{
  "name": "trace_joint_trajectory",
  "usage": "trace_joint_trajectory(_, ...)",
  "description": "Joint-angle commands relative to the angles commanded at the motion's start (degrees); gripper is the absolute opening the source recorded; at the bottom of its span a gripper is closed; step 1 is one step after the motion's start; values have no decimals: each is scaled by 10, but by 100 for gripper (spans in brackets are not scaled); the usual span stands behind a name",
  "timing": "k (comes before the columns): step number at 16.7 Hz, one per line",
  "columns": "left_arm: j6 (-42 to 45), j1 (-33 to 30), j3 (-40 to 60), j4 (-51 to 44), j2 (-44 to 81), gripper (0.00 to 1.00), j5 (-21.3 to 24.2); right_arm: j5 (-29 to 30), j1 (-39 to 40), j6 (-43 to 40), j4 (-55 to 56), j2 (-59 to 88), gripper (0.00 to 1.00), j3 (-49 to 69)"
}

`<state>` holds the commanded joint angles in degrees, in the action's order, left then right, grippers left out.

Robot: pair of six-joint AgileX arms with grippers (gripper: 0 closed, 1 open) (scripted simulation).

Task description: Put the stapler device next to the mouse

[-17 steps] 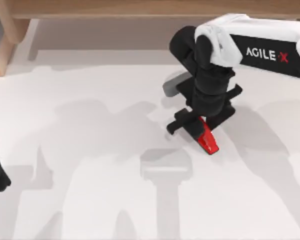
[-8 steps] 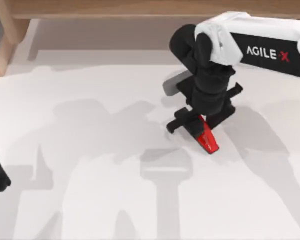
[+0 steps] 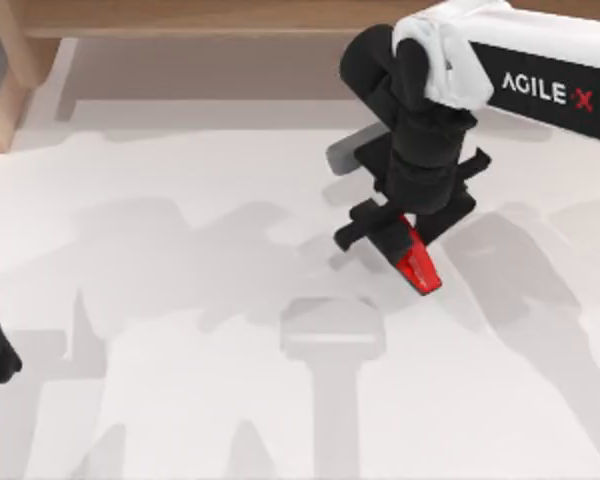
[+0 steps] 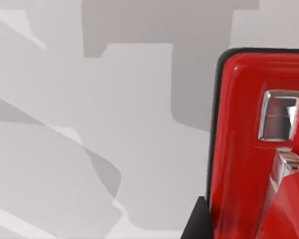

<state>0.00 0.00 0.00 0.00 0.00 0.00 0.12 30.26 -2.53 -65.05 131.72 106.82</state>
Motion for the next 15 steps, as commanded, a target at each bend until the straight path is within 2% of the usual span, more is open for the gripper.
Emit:
trace_joint_trajectory(3, 0, 0, 0, 0, 0, 100, 0, 0, -8, -3, 3, -4, 0, -5)
trace_joint_trajectory(6, 0, 0, 0, 0, 0, 100, 0, -1, -64, -23, 15, -39, 0, -45)
trace_joint_trajectory(15, 0, 0, 0, 0, 0, 100, 0, -4, -415, -138, 74, -206, 0, -286)
